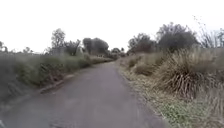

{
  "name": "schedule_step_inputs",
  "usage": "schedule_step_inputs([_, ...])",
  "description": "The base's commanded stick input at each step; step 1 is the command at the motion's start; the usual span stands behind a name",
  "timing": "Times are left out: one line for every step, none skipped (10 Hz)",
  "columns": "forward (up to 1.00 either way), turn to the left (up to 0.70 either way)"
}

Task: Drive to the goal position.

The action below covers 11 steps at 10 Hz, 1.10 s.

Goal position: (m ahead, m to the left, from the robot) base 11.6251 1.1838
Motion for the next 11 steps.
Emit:
schedule_step_inputs([1.00,0.00])
schedule_step_inputs([1.00,0.00])
schedule_step_inputs([1.00,0.00])
schedule_step_inputs([1.00,0.00])
schedule_step_inputs([1.00,0.00])
schedule_step_inputs([1.00,0.00])
schedule_step_inputs([1.00,0.00])
schedule_step_inputs([1.00,0.00])
schedule_step_inputs([1.00,0.00])
schedule_step_inputs([1.00,0.00])
schedule_step_inputs([1.00,0.00])
